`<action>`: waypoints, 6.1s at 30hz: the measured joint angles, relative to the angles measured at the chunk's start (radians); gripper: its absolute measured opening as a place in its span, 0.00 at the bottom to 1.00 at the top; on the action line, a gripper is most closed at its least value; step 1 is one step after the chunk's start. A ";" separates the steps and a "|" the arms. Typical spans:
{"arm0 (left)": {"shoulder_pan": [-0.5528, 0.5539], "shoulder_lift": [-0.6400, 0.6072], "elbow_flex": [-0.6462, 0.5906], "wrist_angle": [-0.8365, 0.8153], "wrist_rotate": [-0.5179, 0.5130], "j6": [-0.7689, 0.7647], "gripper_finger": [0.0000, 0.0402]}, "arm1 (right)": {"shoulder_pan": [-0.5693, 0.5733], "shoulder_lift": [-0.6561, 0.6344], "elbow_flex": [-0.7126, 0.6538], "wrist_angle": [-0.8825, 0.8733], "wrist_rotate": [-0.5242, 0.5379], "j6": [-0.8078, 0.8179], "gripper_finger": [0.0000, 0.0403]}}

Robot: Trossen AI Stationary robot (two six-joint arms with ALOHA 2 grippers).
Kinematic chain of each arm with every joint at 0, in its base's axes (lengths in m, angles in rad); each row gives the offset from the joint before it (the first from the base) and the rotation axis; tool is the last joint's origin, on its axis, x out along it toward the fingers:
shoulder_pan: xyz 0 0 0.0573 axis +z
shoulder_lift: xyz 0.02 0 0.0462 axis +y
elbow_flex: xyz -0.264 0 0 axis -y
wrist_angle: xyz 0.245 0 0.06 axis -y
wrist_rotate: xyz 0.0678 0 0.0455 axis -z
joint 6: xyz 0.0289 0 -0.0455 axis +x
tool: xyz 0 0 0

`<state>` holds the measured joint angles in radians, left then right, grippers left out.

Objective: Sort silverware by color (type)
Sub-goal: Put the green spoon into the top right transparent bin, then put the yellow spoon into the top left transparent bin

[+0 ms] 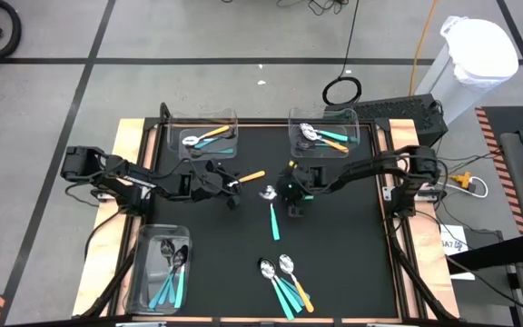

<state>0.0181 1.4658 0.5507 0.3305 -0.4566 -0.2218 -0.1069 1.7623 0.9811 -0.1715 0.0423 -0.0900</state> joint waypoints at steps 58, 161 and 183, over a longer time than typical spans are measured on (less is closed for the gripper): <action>0.084 0.000 0.000 -0.156 0.088 0.044 0.42 | -0.514 -0.256 0.092 -0.191 0.055 -0.038 0.45; 0.808 0.022 0.382 -0.877 0.051 0.636 0.42 | 0.087 0.000 -0.099 0.247 0.262 0.834 0.42; 0.479 -0.282 0.383 -1.008 0.224 0.178 0.46 | 0.266 0.000 0.052 0.026 0.150 0.893 0.42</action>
<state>0.4970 1.1838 0.9340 -0.6773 -0.2322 -0.0437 0.1588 1.7622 1.0328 -0.1453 0.1921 0.8033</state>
